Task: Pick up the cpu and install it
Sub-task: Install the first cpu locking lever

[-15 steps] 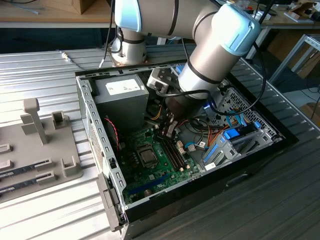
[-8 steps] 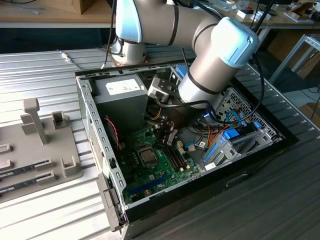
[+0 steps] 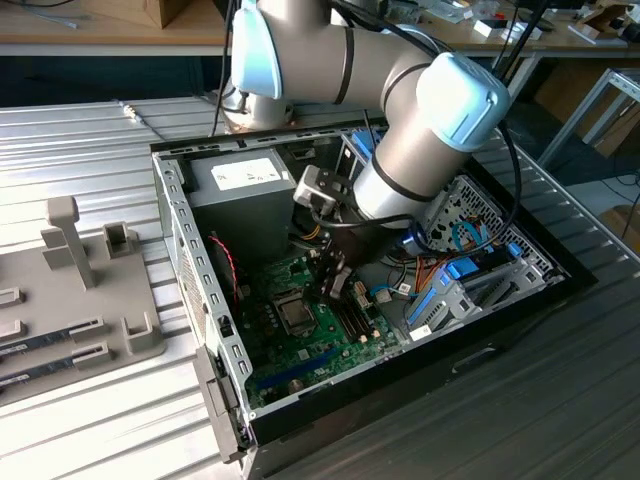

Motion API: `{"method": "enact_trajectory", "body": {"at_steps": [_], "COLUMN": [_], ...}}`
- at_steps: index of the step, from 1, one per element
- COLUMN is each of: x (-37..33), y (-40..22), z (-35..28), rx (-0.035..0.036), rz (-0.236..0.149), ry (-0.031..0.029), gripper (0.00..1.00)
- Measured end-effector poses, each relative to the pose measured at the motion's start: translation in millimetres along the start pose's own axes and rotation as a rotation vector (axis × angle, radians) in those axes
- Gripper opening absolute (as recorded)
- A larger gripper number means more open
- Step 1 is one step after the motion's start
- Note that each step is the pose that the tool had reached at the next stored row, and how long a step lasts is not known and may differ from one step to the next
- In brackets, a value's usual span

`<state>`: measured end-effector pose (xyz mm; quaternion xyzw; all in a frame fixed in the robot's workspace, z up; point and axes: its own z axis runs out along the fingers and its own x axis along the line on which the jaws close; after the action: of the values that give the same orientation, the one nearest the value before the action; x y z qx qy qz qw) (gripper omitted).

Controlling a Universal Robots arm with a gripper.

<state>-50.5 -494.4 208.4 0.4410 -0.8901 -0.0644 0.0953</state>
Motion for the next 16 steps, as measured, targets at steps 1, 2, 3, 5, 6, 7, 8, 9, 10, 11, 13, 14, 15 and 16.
{"method": "enact_trajectory", "body": {"at_steps": [1, 2, 3, 5, 6, 7, 8, 9, 10, 11, 13, 14, 15, 16], "x": [0.2, 0.3, 0.3, 0.4, 0.6, 1.3, 3.3, 4.8, 5.0, 5.5, 6.9, 7.5, 7.6, 7.6], "y": [-0.5, -0.9, -1.1, -1.7, -2.0, -2.5, -4.2, -5.6, -6.4, -7.2, -8.5, -9.0, -9.1, -9.4], "z": [1.3, 2.3, 3.1, 4.5, 4.8, 4.9, 5.4, 6.3, 7.1, 8.1, 8.9, 9.0, 9.0, 9.0], "rx": [0.0, 0.0001, 0.0013, 0.0144, 0.0221, 0.0273, 0.0331, 0.0343, 0.0344, 0.0344, 0.0356, 0.0375, 0.0381, 0.0386], "rz": [0.0, 0.0, 0.0, 0.005, 0.008, 0.01, 0.012, 0.013, 0.013, 0.013, 0.014, 0.014, 0.015, 0.015], "ry": [-0.0002, -0.0001, 0.0014, 0.0184, 0.0285, 0.0353, 0.043, 0.0446, 0.0448, 0.0448, 0.0465, 0.0488, 0.0497, 0.0505], "gripper": [0.11, 0.11, 0.11, 0.11, 0.11, 0.11, 0.11, 0.11, 0.11, 0.11, 0.11, 0.11, 0.11, 0.11]}}
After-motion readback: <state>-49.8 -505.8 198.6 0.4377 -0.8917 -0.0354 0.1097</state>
